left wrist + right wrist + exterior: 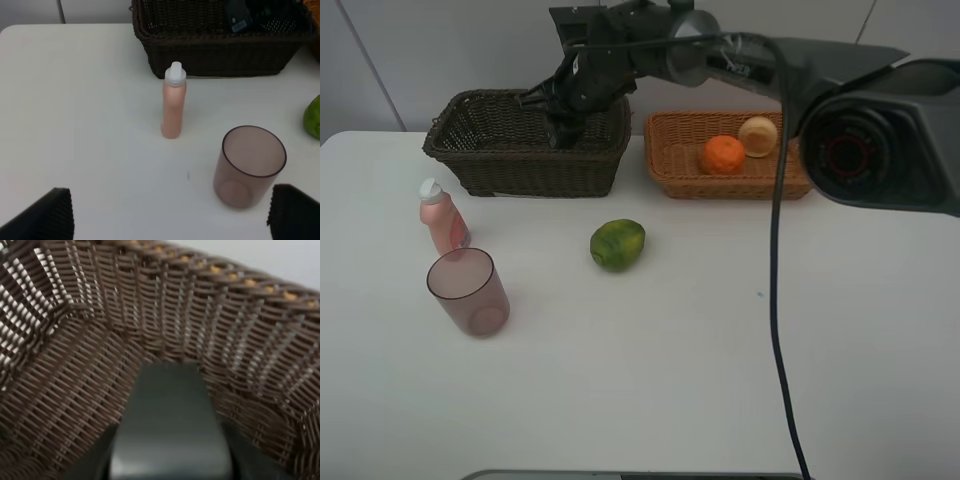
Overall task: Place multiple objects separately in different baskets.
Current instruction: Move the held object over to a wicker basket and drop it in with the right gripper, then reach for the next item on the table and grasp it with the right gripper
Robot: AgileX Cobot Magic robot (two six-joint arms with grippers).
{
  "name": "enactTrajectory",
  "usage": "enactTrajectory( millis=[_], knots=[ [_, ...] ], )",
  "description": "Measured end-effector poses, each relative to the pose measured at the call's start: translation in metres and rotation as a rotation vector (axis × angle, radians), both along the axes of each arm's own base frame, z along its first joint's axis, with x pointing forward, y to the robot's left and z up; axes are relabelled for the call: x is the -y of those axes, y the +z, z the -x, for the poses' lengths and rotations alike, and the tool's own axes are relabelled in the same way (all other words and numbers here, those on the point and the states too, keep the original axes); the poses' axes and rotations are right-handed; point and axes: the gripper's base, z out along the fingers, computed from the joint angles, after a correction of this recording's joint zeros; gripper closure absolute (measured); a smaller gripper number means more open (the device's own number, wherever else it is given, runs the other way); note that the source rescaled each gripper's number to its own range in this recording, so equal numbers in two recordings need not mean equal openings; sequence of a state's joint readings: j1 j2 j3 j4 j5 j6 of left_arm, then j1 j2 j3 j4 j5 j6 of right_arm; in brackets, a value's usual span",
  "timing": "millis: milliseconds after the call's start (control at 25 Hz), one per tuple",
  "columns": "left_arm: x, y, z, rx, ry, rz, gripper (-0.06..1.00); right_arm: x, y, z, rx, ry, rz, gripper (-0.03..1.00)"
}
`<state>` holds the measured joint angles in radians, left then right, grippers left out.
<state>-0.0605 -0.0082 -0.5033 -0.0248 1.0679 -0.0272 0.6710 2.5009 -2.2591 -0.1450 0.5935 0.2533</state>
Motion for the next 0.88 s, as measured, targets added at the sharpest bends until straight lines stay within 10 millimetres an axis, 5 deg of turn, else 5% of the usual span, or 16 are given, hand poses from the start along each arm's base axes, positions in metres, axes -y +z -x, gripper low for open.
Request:
enactTrajectory(
  millis=[80, 280, 360, 880],
  knots=[
    [0.000, 0.000, 0.000, 0.000, 0.000, 0.000, -0.06, 0.000, -0.002, 0.000, -0.002, 0.000, 0.001, 0.85],
    [0.000, 0.000, 0.000, 0.000, 0.000, 0.000, -0.06, -0.001, 0.004, 0.000, 0.018, 0.003, -0.015, 0.24],
    [0.000, 0.000, 0.000, 0.000, 0.000, 0.000, -0.06, -0.001, 0.003, 0.000, 0.014, 0.002, -0.015, 0.12],
    [0.000, 0.000, 0.000, 0.000, 0.000, 0.000, -0.06, 0.027, 0.064, 0.029, -0.149, -0.014, 0.154, 0.05]
  ],
)
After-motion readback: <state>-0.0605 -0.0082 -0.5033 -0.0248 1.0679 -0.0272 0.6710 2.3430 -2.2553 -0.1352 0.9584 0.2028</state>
